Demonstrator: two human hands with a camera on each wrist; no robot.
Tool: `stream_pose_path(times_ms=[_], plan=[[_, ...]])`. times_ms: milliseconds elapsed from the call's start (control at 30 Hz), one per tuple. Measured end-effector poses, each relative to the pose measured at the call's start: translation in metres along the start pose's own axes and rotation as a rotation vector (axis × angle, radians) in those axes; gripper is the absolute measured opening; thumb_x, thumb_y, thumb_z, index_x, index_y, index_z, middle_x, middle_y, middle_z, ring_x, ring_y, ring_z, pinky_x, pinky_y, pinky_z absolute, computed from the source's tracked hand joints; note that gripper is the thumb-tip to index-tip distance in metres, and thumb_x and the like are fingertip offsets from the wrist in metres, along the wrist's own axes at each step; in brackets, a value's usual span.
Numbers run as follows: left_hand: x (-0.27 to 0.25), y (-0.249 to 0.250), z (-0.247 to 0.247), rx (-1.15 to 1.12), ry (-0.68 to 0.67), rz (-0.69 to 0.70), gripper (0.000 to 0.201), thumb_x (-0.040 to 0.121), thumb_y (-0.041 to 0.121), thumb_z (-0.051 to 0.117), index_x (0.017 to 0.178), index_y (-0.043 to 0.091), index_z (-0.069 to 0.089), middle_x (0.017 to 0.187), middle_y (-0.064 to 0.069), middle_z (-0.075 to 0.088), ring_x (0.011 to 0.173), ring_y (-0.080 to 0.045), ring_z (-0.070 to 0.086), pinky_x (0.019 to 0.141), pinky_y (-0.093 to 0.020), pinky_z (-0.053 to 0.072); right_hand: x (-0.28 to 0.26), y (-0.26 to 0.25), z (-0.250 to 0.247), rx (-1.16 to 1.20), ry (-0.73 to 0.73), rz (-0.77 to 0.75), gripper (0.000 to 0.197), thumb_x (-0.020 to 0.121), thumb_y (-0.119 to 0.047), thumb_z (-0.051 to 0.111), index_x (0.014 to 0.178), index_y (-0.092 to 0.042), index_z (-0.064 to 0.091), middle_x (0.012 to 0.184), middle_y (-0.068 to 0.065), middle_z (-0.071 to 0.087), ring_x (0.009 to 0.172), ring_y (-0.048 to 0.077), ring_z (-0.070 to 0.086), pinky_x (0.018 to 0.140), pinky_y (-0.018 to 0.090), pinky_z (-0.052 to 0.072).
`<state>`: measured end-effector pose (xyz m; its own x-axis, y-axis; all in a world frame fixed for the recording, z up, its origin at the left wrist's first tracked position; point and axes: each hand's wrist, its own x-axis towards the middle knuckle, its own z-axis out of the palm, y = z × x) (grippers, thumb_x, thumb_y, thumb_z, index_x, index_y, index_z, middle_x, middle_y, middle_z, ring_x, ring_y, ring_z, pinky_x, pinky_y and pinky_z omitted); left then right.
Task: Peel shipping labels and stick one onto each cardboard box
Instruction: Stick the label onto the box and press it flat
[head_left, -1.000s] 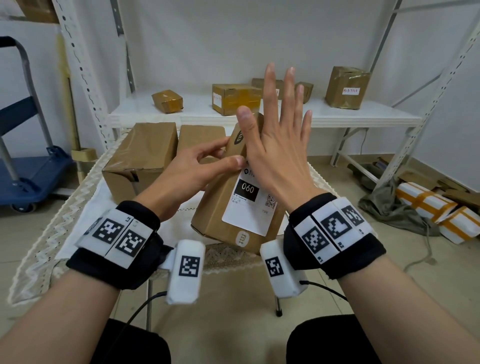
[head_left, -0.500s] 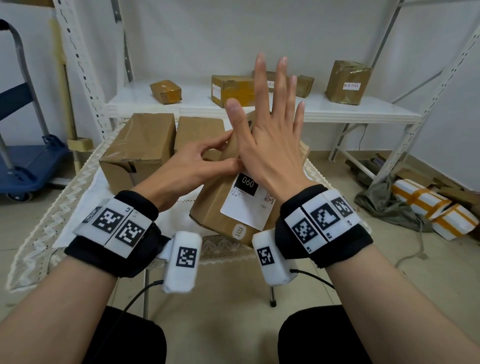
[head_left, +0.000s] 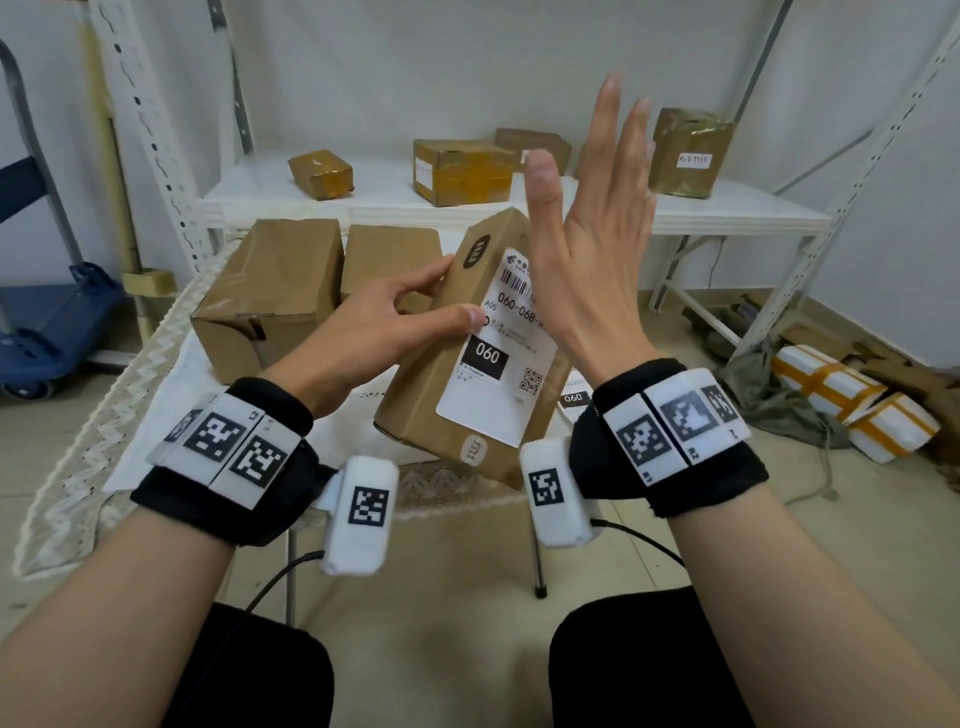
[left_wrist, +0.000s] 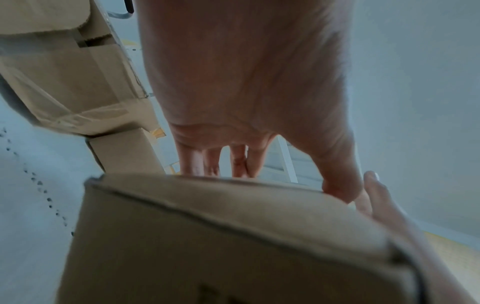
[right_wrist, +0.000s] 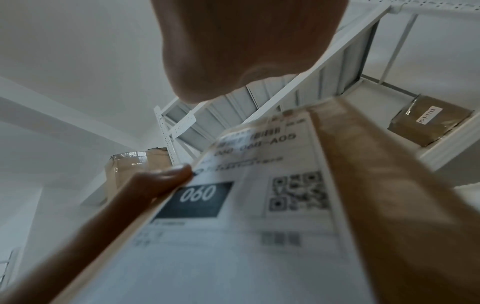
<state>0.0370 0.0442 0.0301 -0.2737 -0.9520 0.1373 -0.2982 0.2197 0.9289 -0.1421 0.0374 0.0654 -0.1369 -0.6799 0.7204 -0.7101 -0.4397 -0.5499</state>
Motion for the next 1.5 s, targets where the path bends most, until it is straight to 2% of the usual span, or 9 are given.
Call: stream_pose_path(times_ms=[200, 300, 400, 533, 667, 933, 1200, 1367, 1500], plan=[[-0.002, 0.001, 0.001, -0.018, 0.017, -0.010, 0.087, 0.075, 0.057, 0.074, 0.152, 0.036, 0.042, 0.129, 0.023, 0.059, 0.112, 0.003, 0.064, 0.085, -0.027, 0.050, -0.022, 0.005, 0.015, -0.131, -0.211, -0.042, 0.072, 0.104, -0.058, 0.025, 0.161, -0.030, -0.008, 0.169, 0.002, -0.021, 0.155, 0.025, -0.019, 0.124, 0.056, -0.012], [-0.002, 0.001, 0.000, -0.003, -0.014, -0.005, 0.080, 0.080, 0.057, 0.076, 0.151, 0.037, 0.046, 0.136, 0.021, 0.059, 0.115, 0.002, 0.064, 0.090, -0.032, 0.051, -0.024, 0.003, 0.023, -0.170, -0.250, -0.063, 0.074, 0.104, -0.060, 0.025, 0.162, -0.029, -0.006, 0.169, 0.003, -0.020, 0.155, 0.026, -0.020, 0.123, 0.058, -0.011], [-0.001, 0.001, -0.002, 0.007, -0.034, -0.001, 0.074, 0.084, 0.052, 0.073, 0.151, 0.037, 0.047, 0.138, 0.016, 0.061, 0.117, -0.002, 0.065, 0.094, -0.036, 0.052, -0.018, -0.001, 0.024, -0.171, -0.231, -0.061, 0.074, 0.103, -0.061, 0.026, 0.162, -0.028, -0.005, 0.169, 0.005, -0.019, 0.155, 0.028, -0.019, 0.123, 0.059, -0.011], [-0.001, 0.002, -0.002, 0.031, -0.052, 0.015, 0.079, 0.081, 0.052, 0.073, 0.153, 0.037, 0.044, 0.138, 0.014, 0.060, 0.119, -0.005, 0.064, 0.086, -0.032, 0.051, -0.011, -0.005, 0.022, -0.164, -0.203, -0.048, 0.075, 0.103, -0.061, 0.028, 0.163, -0.027, -0.003, 0.170, 0.006, -0.017, 0.155, 0.029, -0.018, 0.123, 0.057, -0.012], [0.000, 0.002, -0.003, 0.035, -0.064, 0.023, 0.089, 0.072, 0.058, 0.075, 0.152, 0.037, 0.044, 0.139, 0.013, 0.060, 0.118, -0.006, 0.065, 0.091, -0.034, 0.053, -0.005, -0.010, 0.020, -0.167, -0.171, -0.053, 0.077, 0.103, -0.061, 0.030, 0.163, -0.025, -0.002, 0.170, 0.006, -0.015, 0.156, 0.031, -0.016, 0.123, 0.059, -0.010], [0.001, 0.007, 0.006, 0.049, -0.052, 0.038, 0.082, 0.082, 0.048, 0.078, 0.154, 0.032, 0.043, 0.142, 0.017, 0.055, 0.119, 0.000, 0.061, 0.084, -0.021, 0.048, 0.005, -0.012, 0.016, -0.139, -0.093, -0.046, 0.075, 0.103, -0.059, 0.028, 0.163, -0.022, 0.002, 0.170, 0.010, -0.012, 0.156, 0.034, -0.011, 0.123, 0.059, -0.008], [0.009, -0.004, 0.002, -0.076, 0.033, -0.040, 0.084, 0.073, 0.055, 0.076, 0.150, 0.033, 0.049, 0.129, 0.012, 0.069, 0.109, -0.005, 0.071, 0.101, -0.041, 0.054, -0.001, 0.005, 0.011, -0.044, -0.090, 0.041, 0.072, 0.104, -0.056, 0.027, 0.163, -0.025, -0.001, 0.170, 0.008, -0.013, 0.157, 0.029, -0.011, 0.123, 0.059, -0.008], [0.005, -0.001, -0.002, -0.185, 0.060, -0.024, 0.048, 0.092, 0.036, 0.071, 0.138, 0.032, 0.060, 0.121, 0.009, 0.074, 0.110, -0.009, 0.071, 0.099, -0.046, 0.056, -0.016, 0.015, 0.019, -0.166, -0.243, 0.022, 0.071, 0.104, -0.059, 0.023, 0.162, -0.029, -0.006, 0.169, 0.005, -0.020, 0.155, 0.028, -0.018, 0.123, 0.057, -0.012], [0.002, -0.001, -0.006, -0.223, 0.121, 0.000, 0.037, 0.092, 0.035, 0.072, 0.129, 0.034, 0.065, 0.123, 0.006, 0.073, 0.109, -0.012, 0.072, 0.096, -0.049, 0.058, -0.027, 0.016, 0.031, -0.192, -0.289, -0.005, 0.071, 0.104, -0.060, 0.023, 0.162, -0.030, -0.006, 0.169, 0.003, -0.018, 0.155, 0.026, -0.018, 0.123, 0.054, -0.013]])
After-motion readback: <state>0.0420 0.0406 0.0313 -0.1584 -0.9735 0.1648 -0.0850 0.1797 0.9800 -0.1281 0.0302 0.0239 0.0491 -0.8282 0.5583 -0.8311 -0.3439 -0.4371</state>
